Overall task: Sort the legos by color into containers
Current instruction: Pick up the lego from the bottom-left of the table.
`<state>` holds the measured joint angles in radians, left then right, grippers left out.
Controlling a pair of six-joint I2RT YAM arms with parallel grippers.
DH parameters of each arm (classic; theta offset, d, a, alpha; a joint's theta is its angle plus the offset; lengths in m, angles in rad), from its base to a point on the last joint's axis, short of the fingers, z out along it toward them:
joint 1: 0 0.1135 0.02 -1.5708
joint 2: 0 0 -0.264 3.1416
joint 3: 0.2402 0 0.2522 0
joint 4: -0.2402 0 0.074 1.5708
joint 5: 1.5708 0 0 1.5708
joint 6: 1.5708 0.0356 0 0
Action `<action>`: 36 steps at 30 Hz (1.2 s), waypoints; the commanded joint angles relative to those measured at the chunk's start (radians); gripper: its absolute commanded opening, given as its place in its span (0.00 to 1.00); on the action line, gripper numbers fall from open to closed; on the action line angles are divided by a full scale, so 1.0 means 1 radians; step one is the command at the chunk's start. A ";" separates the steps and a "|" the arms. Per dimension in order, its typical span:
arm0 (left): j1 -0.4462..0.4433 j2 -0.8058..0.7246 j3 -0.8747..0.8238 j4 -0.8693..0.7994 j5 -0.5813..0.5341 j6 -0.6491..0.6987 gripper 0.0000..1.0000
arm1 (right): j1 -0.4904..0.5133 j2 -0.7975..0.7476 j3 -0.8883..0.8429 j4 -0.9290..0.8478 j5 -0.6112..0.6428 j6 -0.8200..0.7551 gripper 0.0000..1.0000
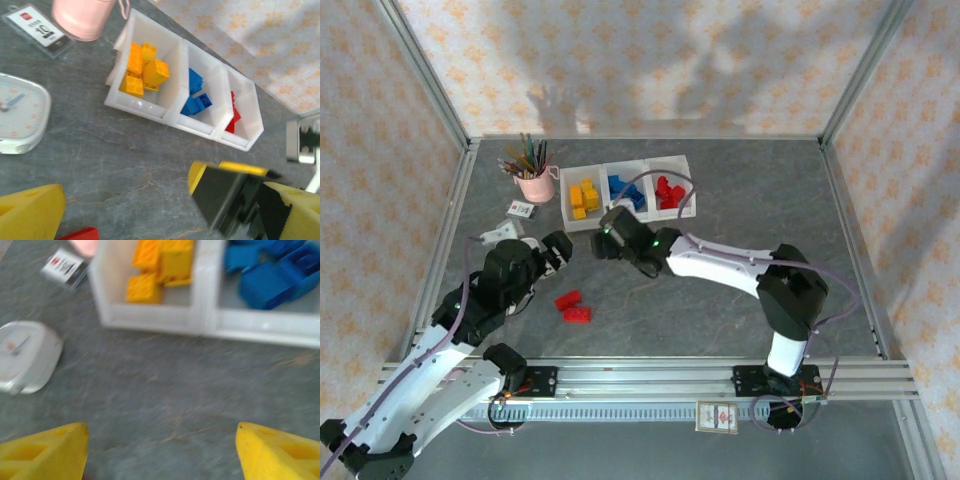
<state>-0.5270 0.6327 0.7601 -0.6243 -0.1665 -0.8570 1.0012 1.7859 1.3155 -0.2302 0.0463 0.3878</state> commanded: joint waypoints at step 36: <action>0.013 -0.176 0.041 -0.281 -0.183 -0.174 0.99 | 0.283 0.436 0.301 -0.071 0.138 0.012 0.61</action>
<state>-0.5217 0.4641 0.7898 -0.8799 -0.3233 -1.0245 1.2800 2.2257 1.6043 -0.2703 0.1356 0.3981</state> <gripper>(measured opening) 0.994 0.632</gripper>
